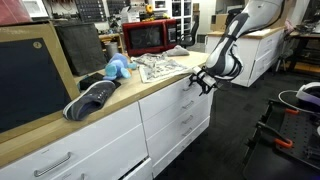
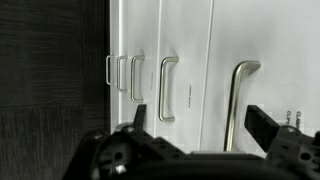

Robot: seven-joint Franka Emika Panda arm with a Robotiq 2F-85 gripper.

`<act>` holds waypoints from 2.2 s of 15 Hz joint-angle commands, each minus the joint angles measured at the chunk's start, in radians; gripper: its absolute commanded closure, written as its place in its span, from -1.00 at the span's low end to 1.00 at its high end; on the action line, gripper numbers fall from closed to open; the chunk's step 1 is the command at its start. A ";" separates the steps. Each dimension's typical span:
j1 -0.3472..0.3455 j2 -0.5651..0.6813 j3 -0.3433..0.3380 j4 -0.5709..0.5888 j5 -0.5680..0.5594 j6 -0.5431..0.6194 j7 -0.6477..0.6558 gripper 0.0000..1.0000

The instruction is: Open the topmost drawer on the right

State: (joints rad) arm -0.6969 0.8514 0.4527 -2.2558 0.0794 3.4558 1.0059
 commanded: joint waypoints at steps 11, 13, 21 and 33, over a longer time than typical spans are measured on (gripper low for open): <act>0.294 -0.022 -0.221 0.074 0.123 0.008 -0.052 -1.00; 0.292 -0.026 -0.229 0.073 0.110 0.008 -0.075 -1.00; 0.181 -0.009 -0.142 0.110 0.076 0.007 -0.138 -1.00; -0.320 0.048 0.103 -0.013 -0.148 -0.002 -0.339 -1.00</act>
State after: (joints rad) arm -0.8972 0.8949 0.5030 -2.2145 -0.0333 3.4536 0.7426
